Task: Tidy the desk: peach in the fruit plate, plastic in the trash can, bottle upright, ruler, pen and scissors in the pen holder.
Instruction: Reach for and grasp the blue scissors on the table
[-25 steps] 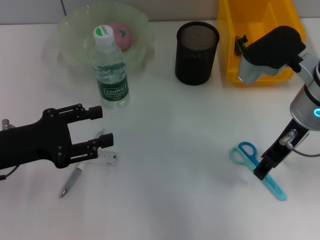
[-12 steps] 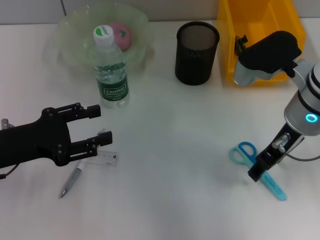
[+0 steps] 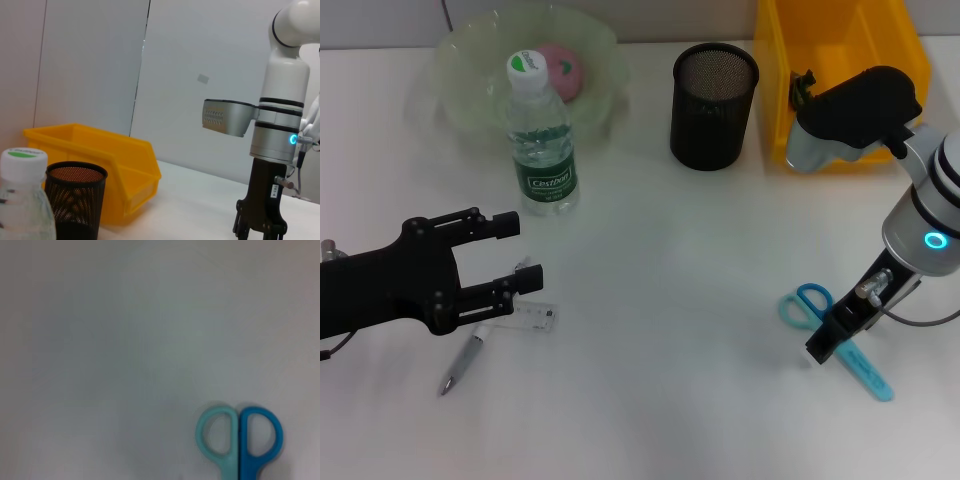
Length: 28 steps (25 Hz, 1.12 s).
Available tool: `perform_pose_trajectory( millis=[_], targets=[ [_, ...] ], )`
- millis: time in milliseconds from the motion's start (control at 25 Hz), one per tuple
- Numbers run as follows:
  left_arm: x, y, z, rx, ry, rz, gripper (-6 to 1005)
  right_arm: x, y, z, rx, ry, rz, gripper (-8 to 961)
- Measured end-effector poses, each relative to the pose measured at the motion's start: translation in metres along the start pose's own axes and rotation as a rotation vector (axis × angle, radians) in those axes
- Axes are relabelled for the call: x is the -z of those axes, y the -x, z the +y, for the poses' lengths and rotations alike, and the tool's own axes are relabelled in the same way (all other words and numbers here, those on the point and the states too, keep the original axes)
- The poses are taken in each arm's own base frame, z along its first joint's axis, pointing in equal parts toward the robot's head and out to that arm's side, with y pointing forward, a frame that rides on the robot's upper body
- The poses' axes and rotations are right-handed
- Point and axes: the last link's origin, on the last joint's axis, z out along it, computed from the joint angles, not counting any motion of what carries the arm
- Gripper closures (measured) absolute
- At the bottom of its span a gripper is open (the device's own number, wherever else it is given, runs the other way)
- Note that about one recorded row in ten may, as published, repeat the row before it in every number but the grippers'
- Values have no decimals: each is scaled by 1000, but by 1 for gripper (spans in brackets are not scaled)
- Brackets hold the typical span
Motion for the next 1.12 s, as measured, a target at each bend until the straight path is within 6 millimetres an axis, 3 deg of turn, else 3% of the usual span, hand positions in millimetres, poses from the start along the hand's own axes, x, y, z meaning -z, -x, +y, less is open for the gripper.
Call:
perform_pose_trajectory(
  millis=[880,1120],
  targets=[
    [0,0,0,0,0,0,330,-2,1,-1,-16,-1,-6,217],
    [1,1,0,1,-1,0,331,-3,1,-1,-12,-4,-1,311]
  ],
)
